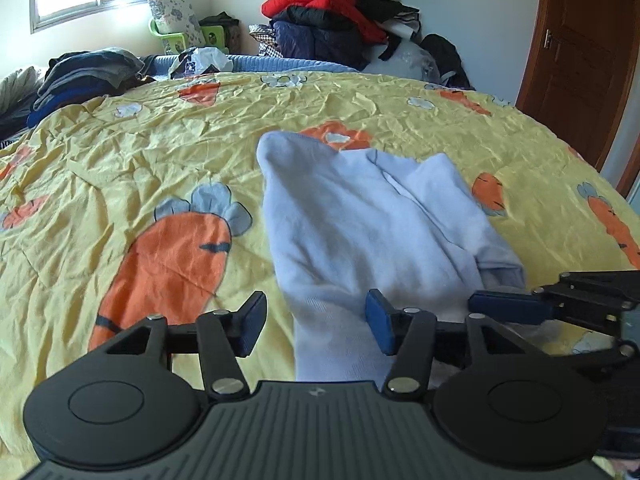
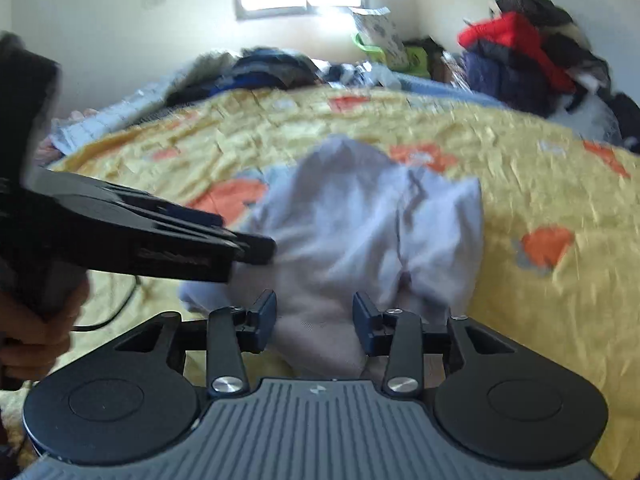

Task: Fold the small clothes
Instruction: 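Open both grippers and pull them back from the folded sweater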

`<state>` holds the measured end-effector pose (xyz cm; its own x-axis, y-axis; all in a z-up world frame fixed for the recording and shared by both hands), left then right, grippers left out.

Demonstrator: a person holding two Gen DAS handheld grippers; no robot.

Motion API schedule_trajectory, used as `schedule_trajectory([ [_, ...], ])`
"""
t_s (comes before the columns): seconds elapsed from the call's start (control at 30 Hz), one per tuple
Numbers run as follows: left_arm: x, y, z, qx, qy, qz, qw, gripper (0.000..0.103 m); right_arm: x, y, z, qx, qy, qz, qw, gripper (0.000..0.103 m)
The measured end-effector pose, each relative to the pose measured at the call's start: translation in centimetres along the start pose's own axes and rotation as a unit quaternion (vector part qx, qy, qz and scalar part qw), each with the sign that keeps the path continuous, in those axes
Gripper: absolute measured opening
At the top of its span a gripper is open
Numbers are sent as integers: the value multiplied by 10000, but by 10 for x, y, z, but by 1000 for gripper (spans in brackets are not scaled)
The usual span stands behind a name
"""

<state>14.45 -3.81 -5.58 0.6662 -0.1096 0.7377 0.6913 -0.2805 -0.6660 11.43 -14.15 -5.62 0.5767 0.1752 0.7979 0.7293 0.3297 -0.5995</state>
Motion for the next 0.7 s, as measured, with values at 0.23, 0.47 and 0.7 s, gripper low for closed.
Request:
schedule_trajectory([
  [0.23, -7, -11, -4, 212, 15, -133, 9997, 63, -2, -16, 1, -179, 327, -185, 9991, 47],
  [0.47, -14, -21, -4, 227, -117, -171, 9995, 63, -6, -27, -1, -443, 446, -268, 9977, 49],
  [0.7, -20, -32, -1, 257, -237, -217, 9992, 67, -18, -42, 2, -544, 582, -253, 9965, 57],
])
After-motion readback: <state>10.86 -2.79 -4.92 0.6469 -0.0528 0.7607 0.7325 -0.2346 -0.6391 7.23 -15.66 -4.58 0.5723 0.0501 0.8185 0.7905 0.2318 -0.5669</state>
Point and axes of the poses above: each gripper's, at about its wrist camera, not at the fingertips, and y roughly the way its jaws point, z to its left, x to its top, the point moved 9 cm from there along y, roughly the way its jaws point, and after that the axes turned 3 degrees about -y, right-handed, at the moved point
